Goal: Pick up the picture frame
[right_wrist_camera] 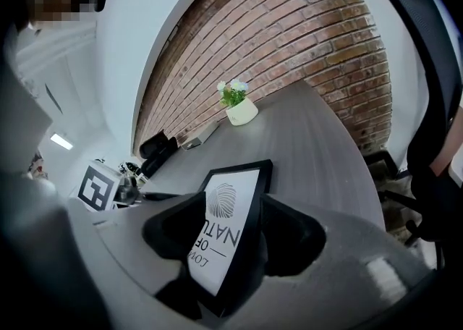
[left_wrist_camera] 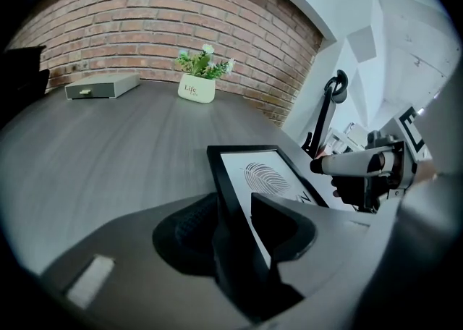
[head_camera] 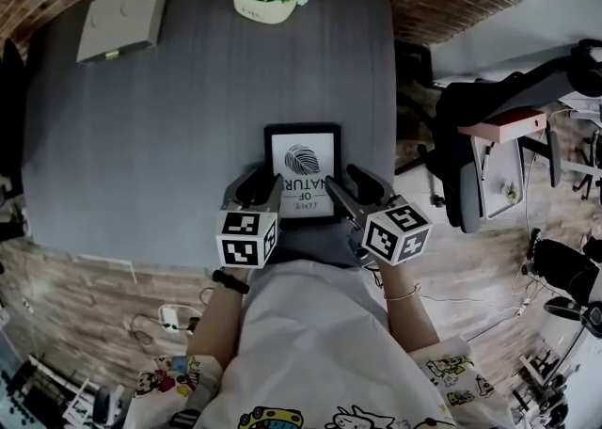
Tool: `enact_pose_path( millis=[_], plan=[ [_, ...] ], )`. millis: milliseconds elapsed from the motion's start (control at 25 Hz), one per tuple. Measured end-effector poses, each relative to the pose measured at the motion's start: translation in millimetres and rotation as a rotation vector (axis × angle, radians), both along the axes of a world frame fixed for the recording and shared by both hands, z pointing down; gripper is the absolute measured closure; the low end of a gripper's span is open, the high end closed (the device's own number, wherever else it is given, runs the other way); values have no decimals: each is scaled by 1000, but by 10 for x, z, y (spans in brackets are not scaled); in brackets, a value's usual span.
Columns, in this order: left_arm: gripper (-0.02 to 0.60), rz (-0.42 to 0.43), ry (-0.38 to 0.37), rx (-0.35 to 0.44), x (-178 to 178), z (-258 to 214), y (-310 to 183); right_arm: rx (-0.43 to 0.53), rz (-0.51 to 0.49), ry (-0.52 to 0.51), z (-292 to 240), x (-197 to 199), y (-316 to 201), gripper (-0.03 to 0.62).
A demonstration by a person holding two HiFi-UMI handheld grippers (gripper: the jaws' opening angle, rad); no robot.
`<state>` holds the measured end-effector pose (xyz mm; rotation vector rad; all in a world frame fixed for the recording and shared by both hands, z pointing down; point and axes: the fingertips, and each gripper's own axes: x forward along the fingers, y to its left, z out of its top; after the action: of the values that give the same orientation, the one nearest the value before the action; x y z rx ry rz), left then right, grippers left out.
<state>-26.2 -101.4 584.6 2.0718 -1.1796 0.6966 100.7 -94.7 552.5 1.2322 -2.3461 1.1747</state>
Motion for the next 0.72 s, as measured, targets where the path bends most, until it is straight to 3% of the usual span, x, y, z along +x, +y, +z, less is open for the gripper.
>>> enact_pose_path(
  millis=[360,720],
  plan=[
    [445,-37,4,-18,25,63,14,-5,9,-27,13,13,-24,367],
    [486,-156,109,-74,-50,56,-9,-13,10,-35,9,17,-24,367]
  ],
)
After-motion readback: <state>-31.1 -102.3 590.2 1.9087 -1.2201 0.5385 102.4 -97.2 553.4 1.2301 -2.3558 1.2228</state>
